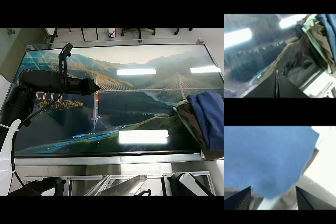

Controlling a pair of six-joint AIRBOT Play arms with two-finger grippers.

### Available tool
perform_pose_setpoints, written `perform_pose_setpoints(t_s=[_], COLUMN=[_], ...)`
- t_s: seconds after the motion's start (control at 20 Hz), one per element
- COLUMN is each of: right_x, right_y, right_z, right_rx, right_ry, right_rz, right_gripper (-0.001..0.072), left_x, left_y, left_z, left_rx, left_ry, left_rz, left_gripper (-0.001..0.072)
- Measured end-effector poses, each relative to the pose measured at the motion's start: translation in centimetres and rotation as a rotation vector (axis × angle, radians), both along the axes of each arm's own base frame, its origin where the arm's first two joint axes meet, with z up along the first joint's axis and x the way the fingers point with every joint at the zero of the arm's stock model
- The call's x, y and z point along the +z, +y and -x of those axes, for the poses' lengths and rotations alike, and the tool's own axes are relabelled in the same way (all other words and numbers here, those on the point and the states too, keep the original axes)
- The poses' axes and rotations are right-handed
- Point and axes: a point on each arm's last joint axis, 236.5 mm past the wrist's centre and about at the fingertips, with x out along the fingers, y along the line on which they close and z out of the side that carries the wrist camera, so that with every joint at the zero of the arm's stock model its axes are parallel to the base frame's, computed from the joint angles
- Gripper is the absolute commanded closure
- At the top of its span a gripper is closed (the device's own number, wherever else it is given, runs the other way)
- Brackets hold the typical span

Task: Fold the shirts.

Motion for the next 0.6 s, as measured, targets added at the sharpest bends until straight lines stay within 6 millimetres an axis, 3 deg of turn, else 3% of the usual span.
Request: perform_pose_setpoints(t_s=[0.05, 0.15, 0.25, 0.35, 0.5, 0.6], right_x=[0.1, 0.9, 2.4, 4.4, 6.9, 7.4], right_y=[-0.1, 0.7, 3.1, 7.0, 15.2, 22.0], right_z=[-0.7, -3.6, -8.0, -12.3, -16.5, -17.5], right_rx=[0.004, 0.038, 0.135, 0.274, 0.510, 0.678], right_ry=[-0.023, -0.126, -0.264, -0.388, -0.505, -0.550], right_rz=[0.005, -0.006, -0.030, -0.049, -0.075, -0.110], right_gripper=[0.0482, 0.0696, 0.0697, 0.0697, 0.0697, 0.0697], left_x=[0.0, 0.1, 0.6, 1.7, 2.7, 1.7], left_y=[0.0, 0.0, 0.0, -0.1, -0.4, -0.8], left_z=[0.0, 0.0, -0.2, -0.3, 0.5, 2.3], left_rx=[0.000, 0.001, 0.001, -0.002, -0.014, -0.029], left_ry=[0.000, -0.002, -0.013, -0.036, -0.050, -0.027], left_rz=[0.000, 0.001, 0.005, 0.012, 0.019, 0.016], left_gripper=[0.0693, 0.0693, 0.0693, 0.0693, 0.0694, 0.0694])
